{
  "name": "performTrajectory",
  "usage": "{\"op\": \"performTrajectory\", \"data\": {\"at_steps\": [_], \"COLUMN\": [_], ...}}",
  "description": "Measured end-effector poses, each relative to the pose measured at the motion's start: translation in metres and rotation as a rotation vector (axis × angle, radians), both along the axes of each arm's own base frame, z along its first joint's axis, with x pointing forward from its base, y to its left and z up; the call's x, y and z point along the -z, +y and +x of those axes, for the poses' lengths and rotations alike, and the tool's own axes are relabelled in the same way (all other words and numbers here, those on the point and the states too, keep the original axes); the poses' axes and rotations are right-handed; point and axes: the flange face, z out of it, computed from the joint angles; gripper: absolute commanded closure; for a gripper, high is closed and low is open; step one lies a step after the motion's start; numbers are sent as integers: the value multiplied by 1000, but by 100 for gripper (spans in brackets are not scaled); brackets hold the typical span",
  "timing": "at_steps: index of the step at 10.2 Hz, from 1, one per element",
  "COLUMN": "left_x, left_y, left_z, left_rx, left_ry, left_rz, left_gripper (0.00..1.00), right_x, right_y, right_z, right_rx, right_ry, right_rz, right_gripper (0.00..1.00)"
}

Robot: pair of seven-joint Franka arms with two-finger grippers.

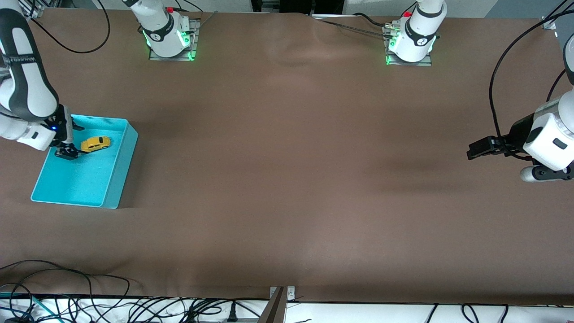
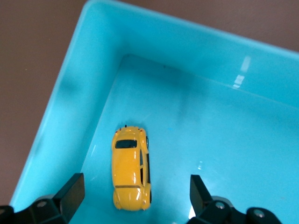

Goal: Wind up and store yellow beetle car

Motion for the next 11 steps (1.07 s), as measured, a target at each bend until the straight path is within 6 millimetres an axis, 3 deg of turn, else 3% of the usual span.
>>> {"op": "performTrajectory", "data": {"at_steps": [4, 9, 11], "left_x": [1, 3, 4], "left_y": [6, 14, 26], "left_z": [0, -1, -2], "left_rx": [-10, -12, 58], "left_ry": [2, 20, 22], "left_rz": [3, 7, 2], "left_gripper": [0, 0, 0], "right_x": [-67, -148, -177], "right_y": [27, 129, 166], "right_z": [10, 49, 52], "right_rx": [116, 432, 668], "right_ry": [-58, -143, -119], "right_rz": [-41, -83, -91], "right_gripper": [0, 0, 0]}}
